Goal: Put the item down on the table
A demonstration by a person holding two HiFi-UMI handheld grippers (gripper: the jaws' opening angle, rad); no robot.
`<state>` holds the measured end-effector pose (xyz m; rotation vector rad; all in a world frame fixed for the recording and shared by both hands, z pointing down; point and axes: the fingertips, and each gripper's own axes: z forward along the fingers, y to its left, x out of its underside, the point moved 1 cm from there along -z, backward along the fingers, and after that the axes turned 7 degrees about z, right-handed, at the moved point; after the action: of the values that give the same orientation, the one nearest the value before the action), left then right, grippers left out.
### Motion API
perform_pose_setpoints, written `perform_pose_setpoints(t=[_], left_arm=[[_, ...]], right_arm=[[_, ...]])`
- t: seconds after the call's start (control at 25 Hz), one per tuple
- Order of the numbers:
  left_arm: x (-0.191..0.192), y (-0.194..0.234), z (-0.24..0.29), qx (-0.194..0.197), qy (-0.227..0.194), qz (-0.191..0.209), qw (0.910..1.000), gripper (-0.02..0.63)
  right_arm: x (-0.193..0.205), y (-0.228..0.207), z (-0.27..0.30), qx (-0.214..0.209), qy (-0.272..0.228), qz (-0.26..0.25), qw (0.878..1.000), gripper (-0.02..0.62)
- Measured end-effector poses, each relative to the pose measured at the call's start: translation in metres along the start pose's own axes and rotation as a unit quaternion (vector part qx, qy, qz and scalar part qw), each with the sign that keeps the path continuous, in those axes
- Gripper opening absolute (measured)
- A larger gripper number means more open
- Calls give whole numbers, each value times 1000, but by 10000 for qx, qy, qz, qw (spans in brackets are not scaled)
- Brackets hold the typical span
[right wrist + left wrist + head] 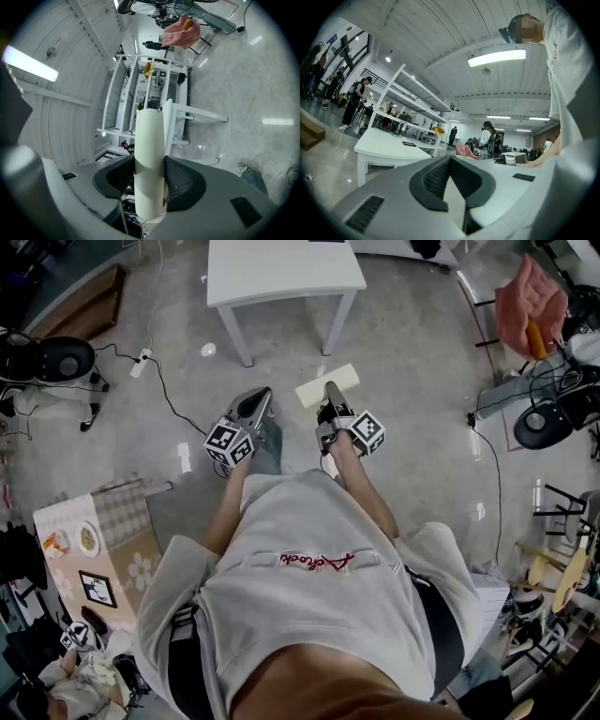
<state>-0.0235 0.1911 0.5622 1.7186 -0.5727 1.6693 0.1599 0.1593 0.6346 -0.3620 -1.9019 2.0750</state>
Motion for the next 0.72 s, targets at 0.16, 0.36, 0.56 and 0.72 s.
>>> perform_pose_setpoints(t=[0.16, 0.36, 0.56, 0.72], left_arm=[[-1, 18, 18, 93, -26, -9, 10000, 14], [-5, 43, 49, 276, -13, -35, 9996, 14], [-16, 77, 79, 388, -4, -59, 9992, 14], [-29, 106, 98, 432, -24, -55, 9990, 14]], right_arm=[[-5, 1, 22, -8, -33, -82, 10000, 215], [-18, 3, 56, 27, -120, -94, 9999, 216], [-29, 10, 95, 76, -211, -99, 9997, 215], [-35, 19, 128, 60, -252, -133, 9996, 215]])
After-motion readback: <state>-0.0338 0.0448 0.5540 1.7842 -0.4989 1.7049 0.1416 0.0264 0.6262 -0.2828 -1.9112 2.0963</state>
